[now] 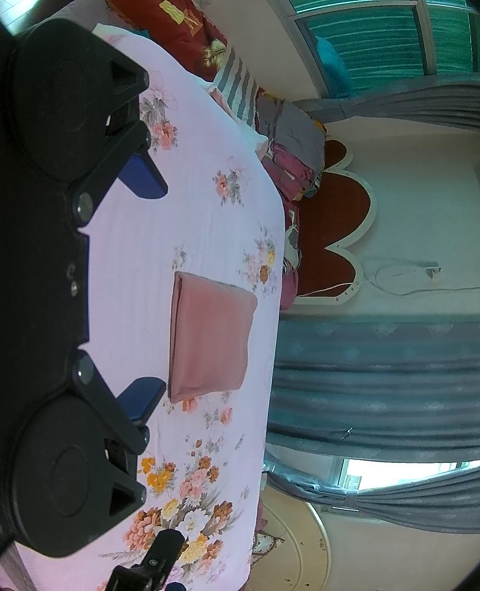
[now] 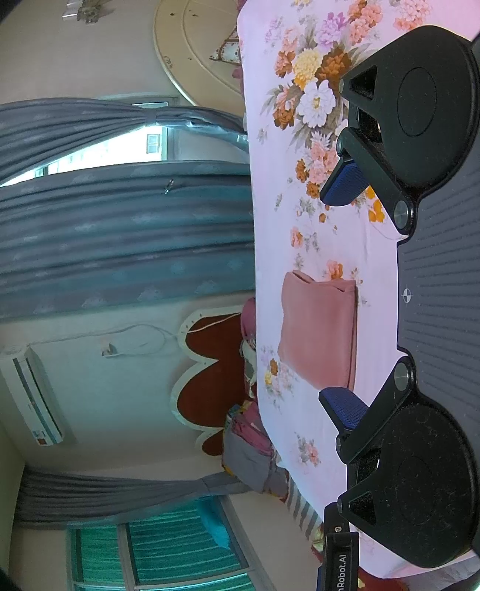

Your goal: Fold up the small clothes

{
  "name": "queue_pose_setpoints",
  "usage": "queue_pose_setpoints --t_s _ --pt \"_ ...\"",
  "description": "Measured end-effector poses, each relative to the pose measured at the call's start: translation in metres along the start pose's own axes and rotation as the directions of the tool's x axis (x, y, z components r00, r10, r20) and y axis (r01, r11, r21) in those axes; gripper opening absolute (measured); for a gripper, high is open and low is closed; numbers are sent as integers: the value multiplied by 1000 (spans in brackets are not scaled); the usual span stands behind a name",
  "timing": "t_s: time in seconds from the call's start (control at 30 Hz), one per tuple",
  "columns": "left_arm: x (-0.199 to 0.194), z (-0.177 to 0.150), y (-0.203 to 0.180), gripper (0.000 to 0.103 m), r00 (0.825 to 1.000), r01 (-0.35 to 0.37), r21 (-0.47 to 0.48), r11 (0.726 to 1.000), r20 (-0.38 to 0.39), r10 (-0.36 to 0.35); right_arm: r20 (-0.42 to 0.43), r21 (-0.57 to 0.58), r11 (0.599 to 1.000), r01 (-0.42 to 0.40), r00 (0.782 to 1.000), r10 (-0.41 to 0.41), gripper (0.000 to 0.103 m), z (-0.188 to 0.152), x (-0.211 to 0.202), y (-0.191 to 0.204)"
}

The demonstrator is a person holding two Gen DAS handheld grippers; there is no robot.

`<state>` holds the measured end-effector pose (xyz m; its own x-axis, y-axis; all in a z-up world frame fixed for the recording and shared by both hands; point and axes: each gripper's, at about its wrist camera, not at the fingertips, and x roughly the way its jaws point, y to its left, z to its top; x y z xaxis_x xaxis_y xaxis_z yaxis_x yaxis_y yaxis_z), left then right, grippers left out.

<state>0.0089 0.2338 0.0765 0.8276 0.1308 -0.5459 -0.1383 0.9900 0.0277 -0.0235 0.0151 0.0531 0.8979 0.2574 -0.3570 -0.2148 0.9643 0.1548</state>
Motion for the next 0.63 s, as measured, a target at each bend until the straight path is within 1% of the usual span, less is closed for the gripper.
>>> queue_pose_setpoints --t_s 0.3,0.4,0.5,0.63 --pt "8 2 3 103 1000 15 11 1000 -7 -14 -14 11 1000 7 1000 -6 103 0 11 -1" --pt "13 3 1 103 1000 27 29 999 11 -28 -20 12 1000 9 1000 -9 103 0 17 -1" --pt "23 5 0 101 999 32 33 999 32 -33 -32 13 1000 15 999 -15 103 0 28 -3" --pt "52 12 -2 103 1000 14 49 999 24 -15 -60 27 999 38 998 -37 103 -3 50 -10"
